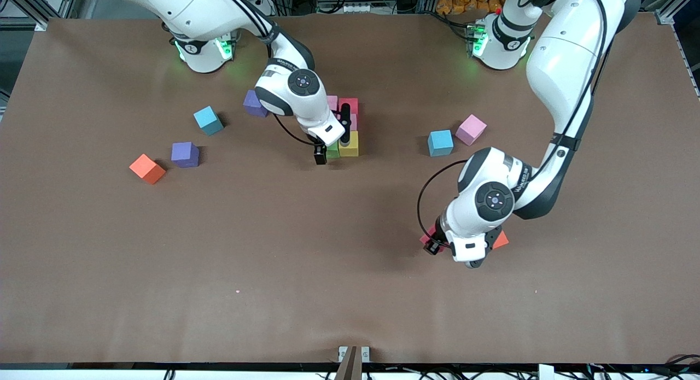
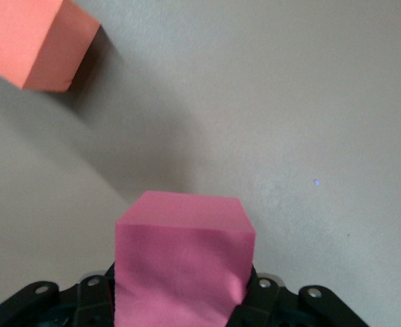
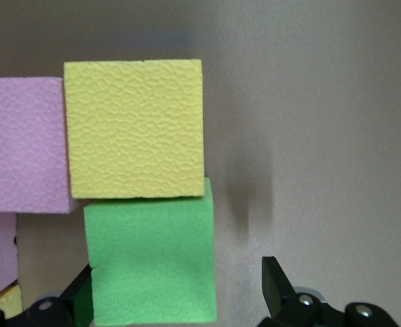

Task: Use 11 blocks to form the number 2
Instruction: 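Carry the pink cube to the blocks while the right gripper reaches orange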

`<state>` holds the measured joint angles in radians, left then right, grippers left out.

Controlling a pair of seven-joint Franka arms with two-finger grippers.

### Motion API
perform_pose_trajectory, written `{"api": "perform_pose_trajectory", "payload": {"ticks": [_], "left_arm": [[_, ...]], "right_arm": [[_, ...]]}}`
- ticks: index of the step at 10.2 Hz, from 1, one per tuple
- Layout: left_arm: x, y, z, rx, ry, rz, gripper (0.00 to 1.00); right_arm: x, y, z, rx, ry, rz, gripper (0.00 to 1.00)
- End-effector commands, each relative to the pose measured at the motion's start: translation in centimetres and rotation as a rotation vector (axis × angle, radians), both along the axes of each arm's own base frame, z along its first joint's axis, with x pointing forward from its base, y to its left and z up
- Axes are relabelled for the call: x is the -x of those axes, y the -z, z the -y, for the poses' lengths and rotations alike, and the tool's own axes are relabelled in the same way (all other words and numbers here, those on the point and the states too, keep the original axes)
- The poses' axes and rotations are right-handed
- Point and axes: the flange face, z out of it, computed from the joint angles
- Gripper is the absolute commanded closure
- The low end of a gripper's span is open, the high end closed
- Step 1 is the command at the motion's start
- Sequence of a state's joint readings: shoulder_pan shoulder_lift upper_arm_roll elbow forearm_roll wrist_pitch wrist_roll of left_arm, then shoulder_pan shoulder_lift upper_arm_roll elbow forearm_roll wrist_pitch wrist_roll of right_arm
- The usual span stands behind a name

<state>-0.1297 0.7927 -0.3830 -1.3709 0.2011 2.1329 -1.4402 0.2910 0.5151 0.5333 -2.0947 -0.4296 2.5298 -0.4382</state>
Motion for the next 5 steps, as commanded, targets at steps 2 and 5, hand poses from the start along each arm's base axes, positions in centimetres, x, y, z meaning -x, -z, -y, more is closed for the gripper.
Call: {"api": "perform_pose_trajectory", "payload": {"ticks": [2, 5], "left_arm": [[1.8, -1.8, 1.5, -0.003, -0.044, -0.06, 0.86], [2.1, -1.9, 1.7, -0.012, -0.09, -0.072, 0.86]], "right_arm": [[0.5, -2.4, 0.1, 0.022, 0.002, 0.023, 0.0], [1.0, -4.7, -0.3, 0.02, -0.006, 0.023, 0.0]]}}
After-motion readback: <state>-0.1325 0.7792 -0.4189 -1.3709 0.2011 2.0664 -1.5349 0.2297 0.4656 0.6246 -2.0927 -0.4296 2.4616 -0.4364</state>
